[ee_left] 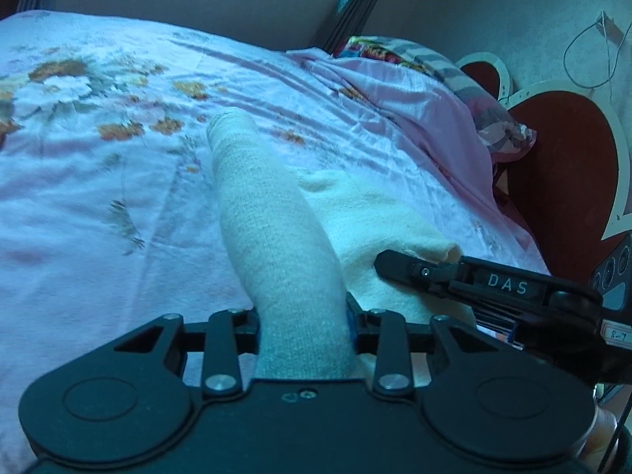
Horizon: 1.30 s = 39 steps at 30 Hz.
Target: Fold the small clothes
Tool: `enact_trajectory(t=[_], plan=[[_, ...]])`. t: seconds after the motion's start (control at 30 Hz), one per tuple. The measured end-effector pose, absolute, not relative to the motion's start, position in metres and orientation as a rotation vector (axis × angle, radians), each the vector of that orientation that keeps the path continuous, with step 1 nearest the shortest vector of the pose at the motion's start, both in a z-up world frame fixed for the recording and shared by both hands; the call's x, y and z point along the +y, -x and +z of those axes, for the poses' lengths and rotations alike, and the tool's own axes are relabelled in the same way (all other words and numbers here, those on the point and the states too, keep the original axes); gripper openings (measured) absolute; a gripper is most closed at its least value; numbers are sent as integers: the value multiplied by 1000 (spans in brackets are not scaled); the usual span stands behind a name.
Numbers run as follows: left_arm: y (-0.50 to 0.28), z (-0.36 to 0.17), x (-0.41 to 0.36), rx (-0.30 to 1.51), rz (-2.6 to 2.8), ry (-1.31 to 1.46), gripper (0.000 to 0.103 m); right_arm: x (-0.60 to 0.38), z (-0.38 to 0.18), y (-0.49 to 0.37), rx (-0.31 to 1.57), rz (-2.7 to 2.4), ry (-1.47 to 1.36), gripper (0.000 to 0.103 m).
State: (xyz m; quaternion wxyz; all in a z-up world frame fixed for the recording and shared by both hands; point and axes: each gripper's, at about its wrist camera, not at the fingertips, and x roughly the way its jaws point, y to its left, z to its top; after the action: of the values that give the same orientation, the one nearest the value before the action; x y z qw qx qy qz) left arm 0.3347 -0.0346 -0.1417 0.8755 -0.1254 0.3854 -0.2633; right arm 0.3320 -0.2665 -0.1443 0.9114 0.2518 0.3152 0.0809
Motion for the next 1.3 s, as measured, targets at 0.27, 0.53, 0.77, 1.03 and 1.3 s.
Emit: enact_trajectory(t=[0.27, 0.53, 0.77, 1.03, 1.3], plan=[[-293, -111, 21, 744, -504, 249, 32, -212, -118, -302, 622, 266, -496, 24], [-248, -118, 66, 736, -449, 265, 32, -165, -126, -267, 640, 329, -466, 24], [-228, -144, 82, 753, -447, 291, 32, -150, -153, -244, 676, 328, -458, 24], [-219, -181, 89, 793, -439, 292, 32, -156, -179, -227, 710, 286, -423, 24], [-215, -190, 99, 828, -374, 305, 52, -177, -204, -230, 765, 160, -414, 59]])
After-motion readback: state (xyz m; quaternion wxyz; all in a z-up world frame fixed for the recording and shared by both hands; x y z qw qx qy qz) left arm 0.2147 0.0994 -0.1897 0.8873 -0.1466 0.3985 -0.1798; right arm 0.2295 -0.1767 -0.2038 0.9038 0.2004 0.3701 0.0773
